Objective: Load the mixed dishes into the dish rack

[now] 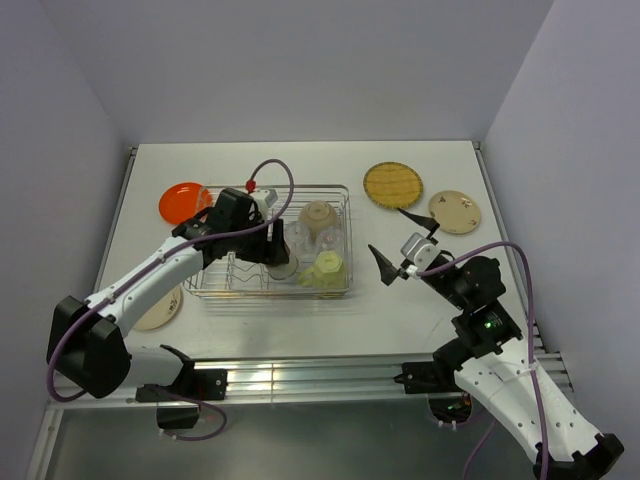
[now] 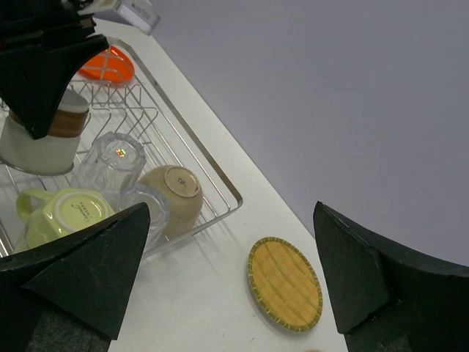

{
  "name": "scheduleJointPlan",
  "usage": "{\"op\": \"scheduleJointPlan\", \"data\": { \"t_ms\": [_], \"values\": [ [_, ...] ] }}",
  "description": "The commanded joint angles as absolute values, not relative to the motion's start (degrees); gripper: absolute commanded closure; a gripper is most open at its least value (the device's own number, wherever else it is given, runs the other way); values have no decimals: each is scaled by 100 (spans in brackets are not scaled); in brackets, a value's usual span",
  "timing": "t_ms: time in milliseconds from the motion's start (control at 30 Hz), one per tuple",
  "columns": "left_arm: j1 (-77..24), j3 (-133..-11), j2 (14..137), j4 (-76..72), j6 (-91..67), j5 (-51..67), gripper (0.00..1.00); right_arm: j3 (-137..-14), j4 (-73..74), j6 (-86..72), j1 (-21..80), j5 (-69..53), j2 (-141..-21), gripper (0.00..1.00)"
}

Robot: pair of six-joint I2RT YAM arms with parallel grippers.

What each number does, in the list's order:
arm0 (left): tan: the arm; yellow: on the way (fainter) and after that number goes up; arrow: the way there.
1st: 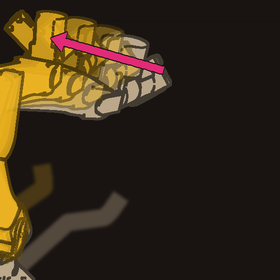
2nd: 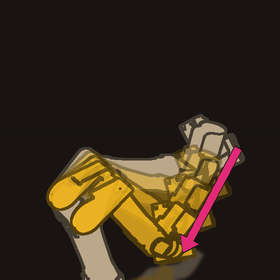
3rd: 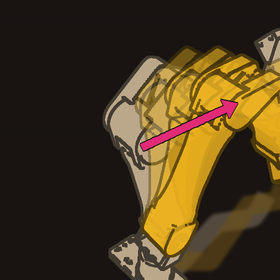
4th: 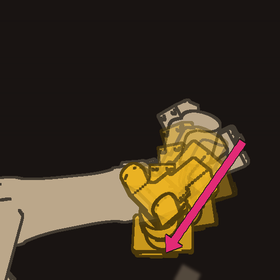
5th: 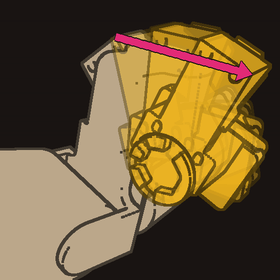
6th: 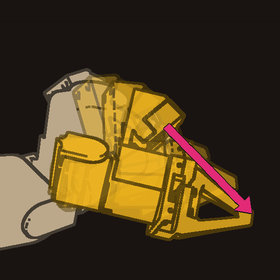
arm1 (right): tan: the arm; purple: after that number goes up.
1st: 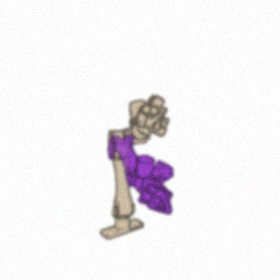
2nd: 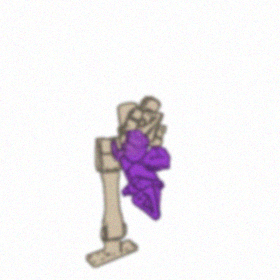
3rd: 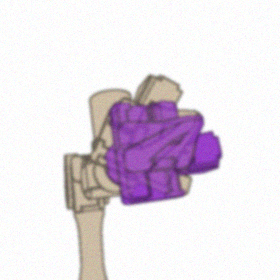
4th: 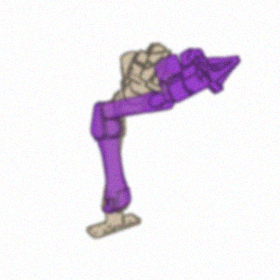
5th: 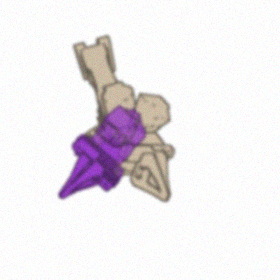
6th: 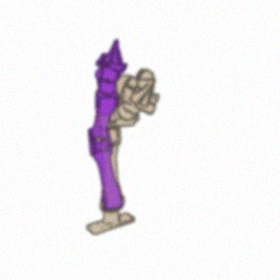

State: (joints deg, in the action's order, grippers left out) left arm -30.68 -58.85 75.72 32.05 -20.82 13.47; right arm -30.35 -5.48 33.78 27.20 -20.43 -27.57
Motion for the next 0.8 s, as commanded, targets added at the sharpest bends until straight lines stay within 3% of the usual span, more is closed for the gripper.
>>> {"op": "scheduleJointPlan", "data": {
  "t_ms": [0,233,533,700,767],
  "values": [
    [-3216,-5836,7707,2848,-1899,985,93,-3032,-650,3190,2672,-2030,-2777,0],
    [-3542,-5845,7919,2602,-1819,361,92,-3041,-633,3182,2663,-2048,-2786,0],
    [-3867,-5748,8182,2382,-1828,62,82,-3032,-589,3182,2654,-2039,-2751,0],
    [-3981,-5757,8253,2320,-1846,35,74,-3006,-580,3164,2654,-2030,-2733,0],
    [-4016,-5757,8236,2312,-1881,35,64,-2988,-580,3155,2654,-2030,-2733,0]
  ]
}}
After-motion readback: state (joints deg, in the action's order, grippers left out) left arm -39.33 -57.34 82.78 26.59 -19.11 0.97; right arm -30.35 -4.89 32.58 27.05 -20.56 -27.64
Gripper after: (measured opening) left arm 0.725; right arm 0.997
